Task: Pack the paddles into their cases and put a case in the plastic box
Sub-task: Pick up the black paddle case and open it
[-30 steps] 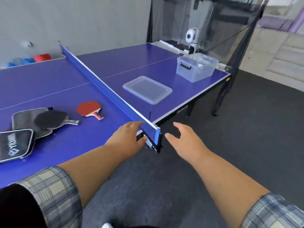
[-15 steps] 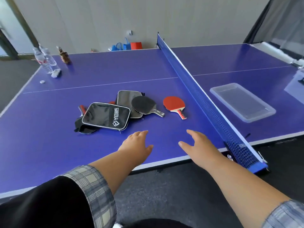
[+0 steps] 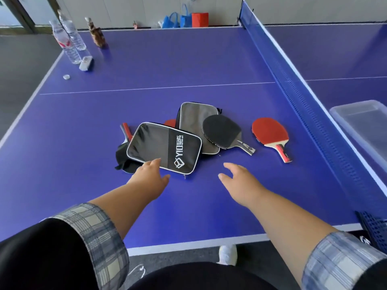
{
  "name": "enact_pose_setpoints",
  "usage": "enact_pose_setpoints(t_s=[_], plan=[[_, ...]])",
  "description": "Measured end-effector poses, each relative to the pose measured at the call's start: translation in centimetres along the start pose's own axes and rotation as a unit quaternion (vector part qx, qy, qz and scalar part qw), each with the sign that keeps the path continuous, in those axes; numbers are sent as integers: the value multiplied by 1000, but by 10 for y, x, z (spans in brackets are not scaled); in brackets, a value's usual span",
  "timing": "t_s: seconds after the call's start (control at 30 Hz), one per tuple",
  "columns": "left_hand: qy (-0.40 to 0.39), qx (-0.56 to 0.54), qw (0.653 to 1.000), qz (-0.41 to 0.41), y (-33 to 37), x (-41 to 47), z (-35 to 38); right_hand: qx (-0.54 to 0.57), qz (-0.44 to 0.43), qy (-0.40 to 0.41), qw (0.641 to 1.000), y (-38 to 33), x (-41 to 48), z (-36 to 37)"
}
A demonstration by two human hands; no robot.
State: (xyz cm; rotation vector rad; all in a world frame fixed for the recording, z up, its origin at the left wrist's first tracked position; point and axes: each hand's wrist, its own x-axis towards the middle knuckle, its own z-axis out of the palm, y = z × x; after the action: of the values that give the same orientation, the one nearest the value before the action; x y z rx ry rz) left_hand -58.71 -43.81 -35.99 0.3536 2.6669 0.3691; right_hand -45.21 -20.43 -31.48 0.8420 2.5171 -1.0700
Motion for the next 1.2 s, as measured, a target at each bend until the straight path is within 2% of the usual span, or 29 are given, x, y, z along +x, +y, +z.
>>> enact_pose_setpoints(t_s=[0.13, 0.3, 0.47, 0.53, 0.73, 0.97, 1.2], plan=[[28, -9, 998, -58, -5, 44, -6, 52, 26, -58, 997, -14, 62, 4], [48, -4, 990, -132, -12, 89, -21, 168, 95, -171, 966, -23, 114, 28], [43, -22, 971, -236, -34, 132, -33, 226, 187, -192, 937, -37, 153, 58], [36, -47, 966, -251, -39, 146, -32, 259, 218, -187, 922, -43, 159, 68], [43, -88, 966, -240, -48, 155, -24, 325, 241, -121, 906, -59, 151, 86], [34, -135, 972, -191, -54, 115, -22, 356, 245, -55, 900, -66, 126, 79], [0, -172, 981, -92, -44, 66, -19, 365, 277, 30, 889, -44, 58, 79]])
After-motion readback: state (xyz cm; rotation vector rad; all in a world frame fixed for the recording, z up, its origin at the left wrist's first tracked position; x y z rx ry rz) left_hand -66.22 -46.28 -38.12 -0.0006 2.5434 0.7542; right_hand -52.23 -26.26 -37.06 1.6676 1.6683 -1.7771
